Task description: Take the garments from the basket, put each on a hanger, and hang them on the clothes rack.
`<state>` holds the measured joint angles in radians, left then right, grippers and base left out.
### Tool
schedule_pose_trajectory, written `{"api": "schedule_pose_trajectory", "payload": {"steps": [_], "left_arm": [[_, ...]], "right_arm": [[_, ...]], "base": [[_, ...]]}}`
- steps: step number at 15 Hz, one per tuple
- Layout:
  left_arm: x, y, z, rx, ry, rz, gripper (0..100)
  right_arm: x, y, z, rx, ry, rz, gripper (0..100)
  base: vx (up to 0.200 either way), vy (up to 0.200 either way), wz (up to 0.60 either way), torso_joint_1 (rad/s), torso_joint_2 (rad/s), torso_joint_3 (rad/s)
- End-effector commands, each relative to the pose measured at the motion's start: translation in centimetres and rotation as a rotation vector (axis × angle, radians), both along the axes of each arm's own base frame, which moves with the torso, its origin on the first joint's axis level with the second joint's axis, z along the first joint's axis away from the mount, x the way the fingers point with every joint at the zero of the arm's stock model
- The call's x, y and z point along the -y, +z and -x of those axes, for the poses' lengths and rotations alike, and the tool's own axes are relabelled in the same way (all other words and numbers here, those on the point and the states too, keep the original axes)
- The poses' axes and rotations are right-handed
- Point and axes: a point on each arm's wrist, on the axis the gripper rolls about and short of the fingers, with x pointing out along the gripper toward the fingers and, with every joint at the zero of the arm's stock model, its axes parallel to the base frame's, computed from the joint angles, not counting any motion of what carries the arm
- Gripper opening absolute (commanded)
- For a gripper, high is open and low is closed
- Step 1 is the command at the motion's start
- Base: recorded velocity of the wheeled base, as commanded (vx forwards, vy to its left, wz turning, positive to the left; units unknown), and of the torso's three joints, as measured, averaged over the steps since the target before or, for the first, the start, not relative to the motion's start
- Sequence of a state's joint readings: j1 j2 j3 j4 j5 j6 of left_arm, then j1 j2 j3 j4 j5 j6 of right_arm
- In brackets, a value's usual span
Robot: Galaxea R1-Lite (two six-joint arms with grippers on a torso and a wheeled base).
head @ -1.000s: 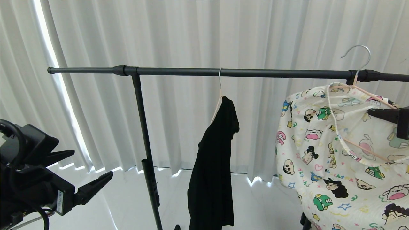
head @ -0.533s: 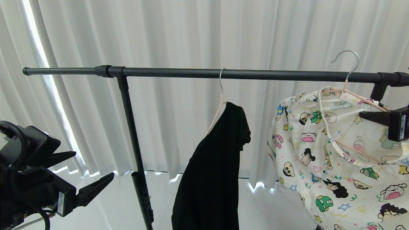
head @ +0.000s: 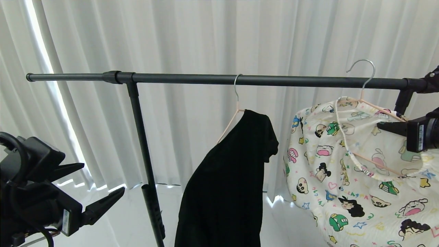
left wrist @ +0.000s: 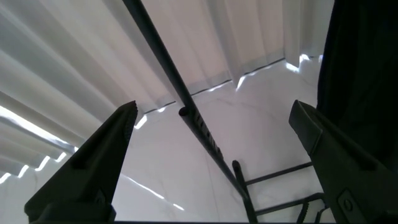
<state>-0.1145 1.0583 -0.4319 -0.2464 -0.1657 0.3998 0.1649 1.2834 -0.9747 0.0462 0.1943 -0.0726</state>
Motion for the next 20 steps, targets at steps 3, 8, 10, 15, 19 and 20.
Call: {"api": "schedule_pose_trajectory", "payload": {"steps": [3,8,10,15,19,20], "left_arm": [[0.1,-0.1,0.8,0.015,-0.016,0.003,100],[0.2,-0.4,1.2,0.012,-0.024,0.001,100],[0.2,-0.4,1.2,0.012,-0.031,0.001,100],[0.3,-0.4,1.2,0.012,-0.036,0.001,100],[0.3,-0.4,1.2,0.013,-0.035,0.003,100],[0.3,-0.4,1.2,0.013,-0.035,0.003,100]], "right_arm": [[-0.3,-1.2,-1.7,-0.056,-0.038,0.015,0],[-0.3,-1.0,-2.1,-0.048,-0.046,0.002,0],[-0.3,-1.1,-2.1,-0.053,-0.044,0.003,0],[-0.9,-1.1,-1.9,-0.057,-0.017,0.005,0],[-1.1,-1.0,-1.8,-0.051,-0.009,0.003,100],[-1.0,-0.9,-1.7,-0.044,-0.011,0.001,100]], "base": [[0.000,0.000,0.00,0.000,0.00,0.000],[0.000,0.000,0.00,0.000,0.00,0.000],[0.000,0.000,0.00,0.000,0.00,0.000],[0.000,0.000,0.00,0.000,0.00,0.000],[0.000,0.000,0.00,0.000,0.00,0.000],[0.000,0.000,0.00,0.000,0.00,0.000]]}}
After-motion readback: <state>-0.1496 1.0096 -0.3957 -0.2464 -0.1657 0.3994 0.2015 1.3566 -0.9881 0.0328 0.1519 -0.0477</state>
